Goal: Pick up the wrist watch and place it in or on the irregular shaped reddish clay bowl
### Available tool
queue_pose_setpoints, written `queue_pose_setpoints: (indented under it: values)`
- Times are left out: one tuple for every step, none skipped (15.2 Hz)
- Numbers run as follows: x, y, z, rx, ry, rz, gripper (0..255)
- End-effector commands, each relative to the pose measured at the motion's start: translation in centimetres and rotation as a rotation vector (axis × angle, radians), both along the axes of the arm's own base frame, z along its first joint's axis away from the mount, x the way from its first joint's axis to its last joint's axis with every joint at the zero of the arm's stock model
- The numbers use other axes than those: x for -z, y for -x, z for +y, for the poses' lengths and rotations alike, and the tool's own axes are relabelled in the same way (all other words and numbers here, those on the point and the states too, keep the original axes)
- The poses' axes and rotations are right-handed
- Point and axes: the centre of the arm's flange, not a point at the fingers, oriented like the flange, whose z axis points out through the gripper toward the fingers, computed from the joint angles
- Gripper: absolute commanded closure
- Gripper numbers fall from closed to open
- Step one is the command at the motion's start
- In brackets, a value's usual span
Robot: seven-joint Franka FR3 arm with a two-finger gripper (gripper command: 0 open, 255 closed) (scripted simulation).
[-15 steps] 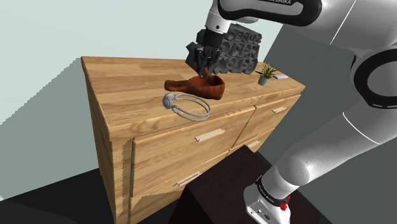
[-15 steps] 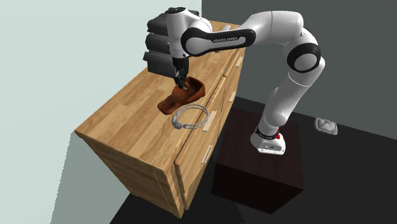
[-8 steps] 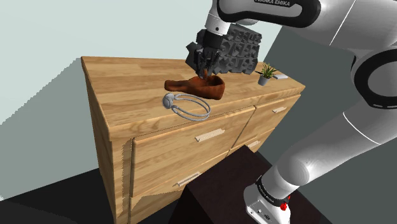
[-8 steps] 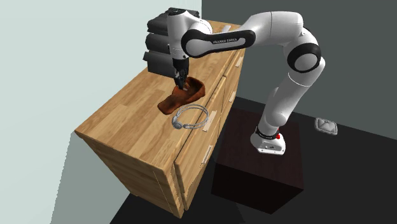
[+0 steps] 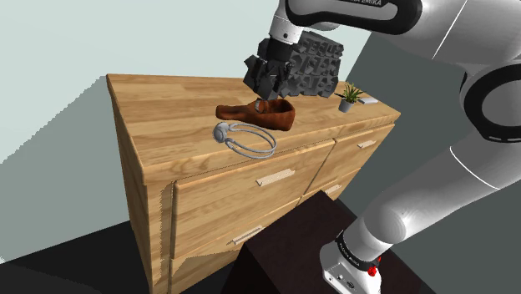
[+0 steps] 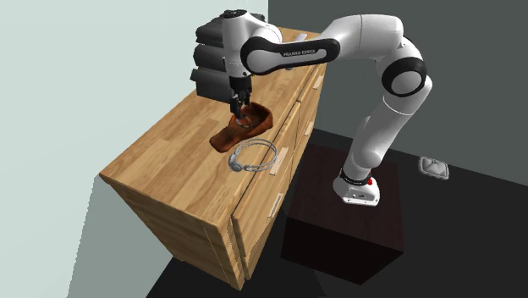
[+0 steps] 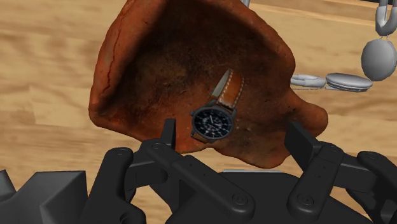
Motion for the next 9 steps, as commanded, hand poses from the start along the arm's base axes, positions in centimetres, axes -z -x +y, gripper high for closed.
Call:
queue_pose_setpoints:
  values:
    - [-2.0, 0.1, 0.0, 0.0, 0.0, 0.0, 0]
    - [-3.4, 0.1, -0.1, 0.0, 0.0, 0.0, 0]
    - [-4.4, 0.1, -0.1, 0.0, 0.0, 0.0, 0]
    - [-4.4, 0.1, -0.1, 0.0, 0.0, 0.0, 0]
    - [-4.4, 0.1, -0.1, 0.0, 0.0, 0.0, 0]
    - [-4.4, 0.1, -0.1, 0.0, 0.0, 0.0, 0]
    - [-4.4, 0.1, -0.1, 0.0, 0.0, 0.0, 0]
    - [-4.4, 0.1, -0.1, 0.0, 0.0, 0.0, 0]
    - [-4.4, 0.1, -0.1, 0.0, 0.0, 0.0, 0]
